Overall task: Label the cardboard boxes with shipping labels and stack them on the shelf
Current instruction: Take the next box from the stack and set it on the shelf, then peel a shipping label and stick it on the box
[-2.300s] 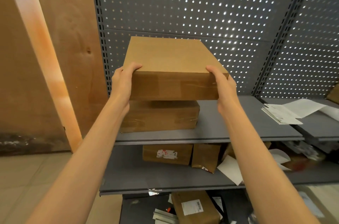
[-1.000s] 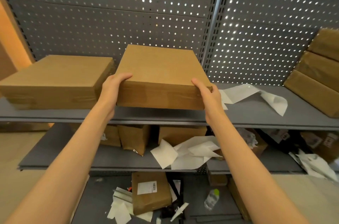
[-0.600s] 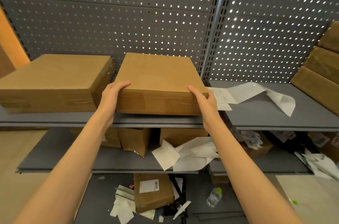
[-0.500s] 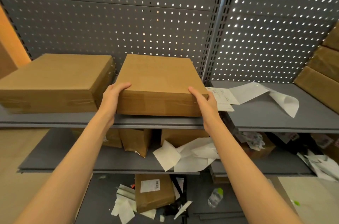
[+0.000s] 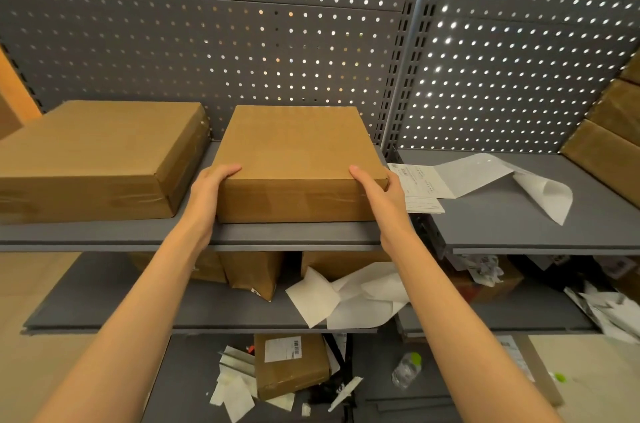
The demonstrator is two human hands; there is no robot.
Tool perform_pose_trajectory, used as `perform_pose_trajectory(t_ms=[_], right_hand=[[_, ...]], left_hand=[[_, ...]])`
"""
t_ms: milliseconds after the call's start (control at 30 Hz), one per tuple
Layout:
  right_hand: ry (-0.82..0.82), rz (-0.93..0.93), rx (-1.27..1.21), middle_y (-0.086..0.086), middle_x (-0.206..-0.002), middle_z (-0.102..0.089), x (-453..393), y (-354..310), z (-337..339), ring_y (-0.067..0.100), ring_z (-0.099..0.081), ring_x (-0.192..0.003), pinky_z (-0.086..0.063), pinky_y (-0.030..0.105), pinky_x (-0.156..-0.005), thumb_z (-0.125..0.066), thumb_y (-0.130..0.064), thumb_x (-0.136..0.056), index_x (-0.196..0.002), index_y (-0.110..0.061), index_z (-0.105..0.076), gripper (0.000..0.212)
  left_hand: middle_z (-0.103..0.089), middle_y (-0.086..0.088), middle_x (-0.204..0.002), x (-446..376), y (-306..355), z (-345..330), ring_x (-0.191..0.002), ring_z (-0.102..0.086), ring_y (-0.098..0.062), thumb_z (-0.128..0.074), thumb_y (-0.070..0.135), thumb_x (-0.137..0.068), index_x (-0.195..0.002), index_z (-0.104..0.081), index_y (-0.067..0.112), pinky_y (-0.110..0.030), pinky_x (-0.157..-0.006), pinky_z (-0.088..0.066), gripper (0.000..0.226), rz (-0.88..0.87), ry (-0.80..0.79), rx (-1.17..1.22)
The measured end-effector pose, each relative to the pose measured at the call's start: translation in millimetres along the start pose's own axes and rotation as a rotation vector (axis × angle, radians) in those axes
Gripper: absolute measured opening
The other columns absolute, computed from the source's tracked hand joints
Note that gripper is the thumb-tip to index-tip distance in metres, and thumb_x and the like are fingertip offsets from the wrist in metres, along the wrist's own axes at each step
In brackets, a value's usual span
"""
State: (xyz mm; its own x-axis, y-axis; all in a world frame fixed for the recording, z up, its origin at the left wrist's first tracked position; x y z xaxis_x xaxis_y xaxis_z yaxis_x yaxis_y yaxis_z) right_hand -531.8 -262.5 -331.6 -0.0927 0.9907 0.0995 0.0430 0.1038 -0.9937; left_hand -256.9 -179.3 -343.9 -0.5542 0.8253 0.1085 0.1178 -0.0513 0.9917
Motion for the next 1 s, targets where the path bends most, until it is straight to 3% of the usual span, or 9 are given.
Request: perform_pose_trajectory(t_ms=[100,200,467,600,733,833,1000], right_hand=[[-0.006,0.000,0.016,-0.007,-0.122,-0.045,-2,-1,-1,0.003,-0.046,-0.094,-0.035,0.013,-0.064,-0.066,-0.040,-0.084,-0.141,-0.021,-0.034,0.068],[-0.006,-0.011,0.021,-0.005,-0.129,-0.044,-4,-1,-2,0.009,-0.043,-0.106,-0.035,0.021,-0.077,-0.066,-0.043,-0.084,-0.142,-0.022,-0.031,0.071],[-0.024,-0.023,0.024,-0.006,-0.122,-0.042,-4,-2,-5,0.007,-0.043,-0.100,-0.034,0.016,-0.065,-0.065,-0.042,-0.085,-0.141,-0.022,-0.030,0.069],[-0.041,-0.029,0.062,-0.004,-0.131,-0.041,-4,-4,-4,0.009,-0.040,-0.106,-0.034,0.025,-0.083,-0.065,-0.044,-0.084,-0.143,-0.022,-0.029,0.072],[-0.067,-0.040,0.082,0.000,-0.147,-0.035,-2,-8,2,0.016,-0.041,-0.123,-0.034,0.028,-0.092,-0.062,-0.046,-0.086,-0.148,-0.022,-0.025,0.076],[-0.005,0.018,0.147,0.002,-0.150,-0.033,0,-18,18,0.020,-0.035,-0.134,-0.033,0.033,-0.100,-0.061,-0.046,-0.087,-0.147,-0.022,-0.027,0.073],[0.064,0.208,0.327,0.003,-0.140,-0.046,9,-49,38,0.019,-0.045,-0.126,-0.039,0.031,-0.095,-0.061,-0.038,-0.089,-0.138,-0.018,-0.041,0.057]], left_hand=[[-0.052,0.006,-0.115,-3,0,-3,-0.098,-0.048,-0.006,-0.060,0.051,-0.070,-0.122,-0.051,0.024,-0.031,-0.087,-0.035,0.059,-0.006,-0.014,-0.006],[-0.052,0.005,-0.118,-6,1,-4,-0.099,-0.049,-0.007,-0.061,0.051,-0.076,-0.126,-0.050,0.023,-0.031,-0.088,-0.035,0.058,-0.005,-0.017,-0.014],[-0.049,0.005,-0.120,-6,3,-6,-0.096,-0.048,-0.006,-0.055,0.046,-0.086,-0.132,-0.045,0.020,-0.029,-0.087,-0.032,0.053,-0.004,-0.036,-0.048],[-0.048,0.003,-0.125,2,11,0,-0.104,-0.045,-0.012,-0.057,0.045,-0.086,-0.134,-0.047,0.019,-0.030,-0.086,-0.033,0.055,-0.034,0.023,-0.114],[-0.046,-0.002,-0.138,14,34,8,-0.115,-0.044,-0.016,-0.061,0.042,-0.086,-0.139,-0.042,0.018,-0.031,-0.091,-0.036,0.060,-0.189,0.123,-0.302],[-0.050,-0.004,-0.138,29,60,7,-0.124,-0.046,-0.024,-0.062,0.043,-0.084,-0.137,-0.044,0.020,-0.044,-0.102,-0.039,0.060,-0.374,0.195,-0.563],[-0.060,-0.010,-0.122,67,104,-29,-0.111,-0.054,-0.030,-0.058,0.036,-0.088,-0.128,-0.055,0.014,-0.043,-0.086,-0.045,0.045,-0.692,0.286,-0.964]])
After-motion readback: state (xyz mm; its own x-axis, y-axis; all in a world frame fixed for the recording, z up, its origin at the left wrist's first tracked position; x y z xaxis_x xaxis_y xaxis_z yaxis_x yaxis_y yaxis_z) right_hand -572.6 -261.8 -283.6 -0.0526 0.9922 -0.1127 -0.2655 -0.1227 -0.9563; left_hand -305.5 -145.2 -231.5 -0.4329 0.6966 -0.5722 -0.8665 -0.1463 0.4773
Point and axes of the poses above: each hand's wrist, its own x-axis away from the middle knuckle, its own z-axis out of the back of the hand, y = z × x, the point moved 9 cm from there along -x, towards the middle knuckle
